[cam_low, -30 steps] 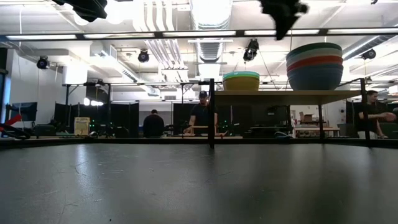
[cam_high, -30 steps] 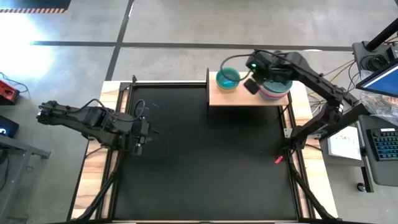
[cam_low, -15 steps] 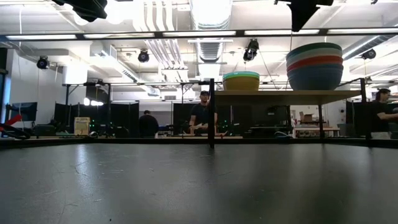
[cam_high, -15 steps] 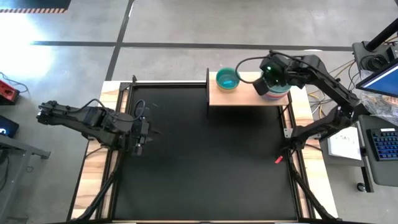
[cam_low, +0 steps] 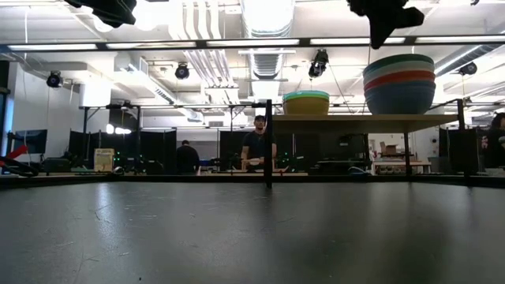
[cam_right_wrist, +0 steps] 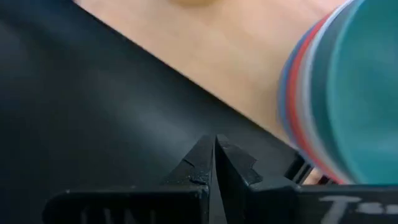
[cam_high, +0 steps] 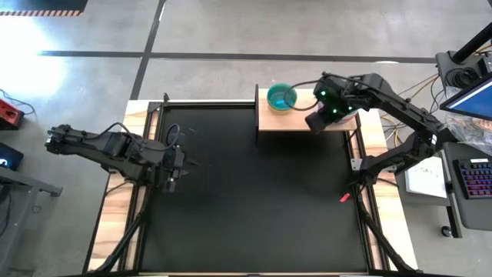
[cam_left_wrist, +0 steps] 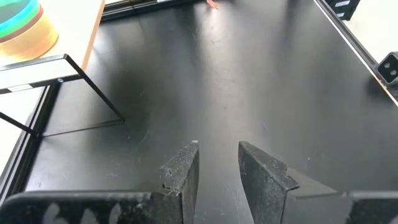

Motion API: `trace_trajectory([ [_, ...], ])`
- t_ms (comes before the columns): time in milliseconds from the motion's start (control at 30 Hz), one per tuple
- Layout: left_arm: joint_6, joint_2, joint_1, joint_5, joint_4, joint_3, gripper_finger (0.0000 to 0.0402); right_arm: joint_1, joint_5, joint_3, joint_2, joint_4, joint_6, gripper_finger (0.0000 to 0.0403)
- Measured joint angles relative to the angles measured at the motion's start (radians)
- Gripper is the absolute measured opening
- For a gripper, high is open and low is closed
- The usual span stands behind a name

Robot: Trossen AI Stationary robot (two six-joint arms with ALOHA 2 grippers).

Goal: Place and stack bowls onto a shelf
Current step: Adjust the stacked bowls on the shelf

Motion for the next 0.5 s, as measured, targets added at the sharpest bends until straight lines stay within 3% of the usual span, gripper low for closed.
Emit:
trace_trajectory([
  [500,0.031,0.0,0.0,0.0,0.002,-0.08,0.0095,0.068,-0.074,-0.199,-0.021,0.001,0.2,0.0008],
])
